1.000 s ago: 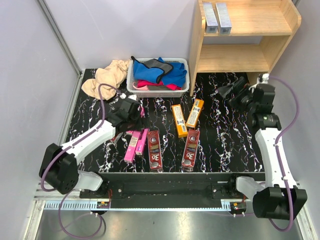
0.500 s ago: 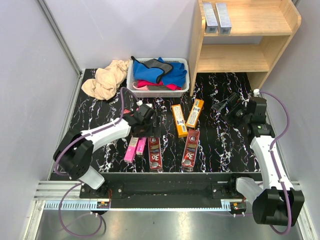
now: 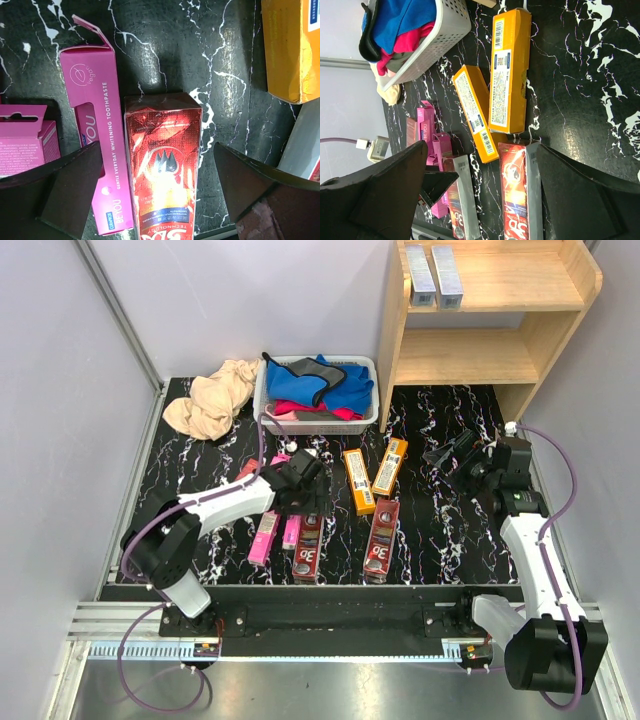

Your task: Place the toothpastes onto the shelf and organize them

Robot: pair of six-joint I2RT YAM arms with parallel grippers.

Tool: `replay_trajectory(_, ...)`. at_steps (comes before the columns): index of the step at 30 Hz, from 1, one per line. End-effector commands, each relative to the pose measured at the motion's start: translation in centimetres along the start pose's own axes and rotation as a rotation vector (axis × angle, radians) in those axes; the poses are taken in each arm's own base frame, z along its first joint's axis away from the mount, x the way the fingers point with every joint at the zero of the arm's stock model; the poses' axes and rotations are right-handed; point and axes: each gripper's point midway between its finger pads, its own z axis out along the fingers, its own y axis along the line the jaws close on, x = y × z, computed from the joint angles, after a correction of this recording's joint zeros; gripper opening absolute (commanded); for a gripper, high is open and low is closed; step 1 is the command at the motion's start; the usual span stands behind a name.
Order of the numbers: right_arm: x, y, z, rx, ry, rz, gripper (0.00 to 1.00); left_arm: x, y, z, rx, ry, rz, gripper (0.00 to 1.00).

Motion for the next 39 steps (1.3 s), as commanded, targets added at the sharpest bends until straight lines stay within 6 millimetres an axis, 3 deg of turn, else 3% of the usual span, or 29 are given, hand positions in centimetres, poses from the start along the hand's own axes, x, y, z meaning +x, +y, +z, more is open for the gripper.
replay_trajectory(1, -0.1, 0.9, -0.2, -0.046, -0.013, -0.039, 1.0, -1.7, 0.0, -2.1, -0.036, -0.094, -0.022, 0.99)
replay_trajectory(7, 0.2, 0.5, -0.1, -0.04, -0.004, -0.037, 1.0, -3.1, -0.2, -5.0, -0.029, -0.178, -0.028, 0.99)
replay_trajectory(12, 0.9, -0.1, 0.2, -0.031, 0.019, -0.032, 1.0, -2.5, -1.8, -5.6, 0.014, -0.159, 0.007, 0.99)
replay_trajectory(18, 1.5, -0.6, 0.4, -0.024, 0.032, -0.025, 1.0, -0.9, -3.1, -4.1, 0.014, -0.105, 0.045, 0.99)
replay_trajectory(29, 1.8, -0.6, 0.3, -0.032, 0.043, -0.026, 1.0, -0.1, -2.3, -0.8, -0.059, -0.069, 0.055, 0.99)
replay_trajectory(39, 2.1, -1.0, 0.4, -0.025, 0.054, -0.023, 1.0, 1.4, -3.2, 2.3, -0.048, 0.006, 0.09, 0.97)
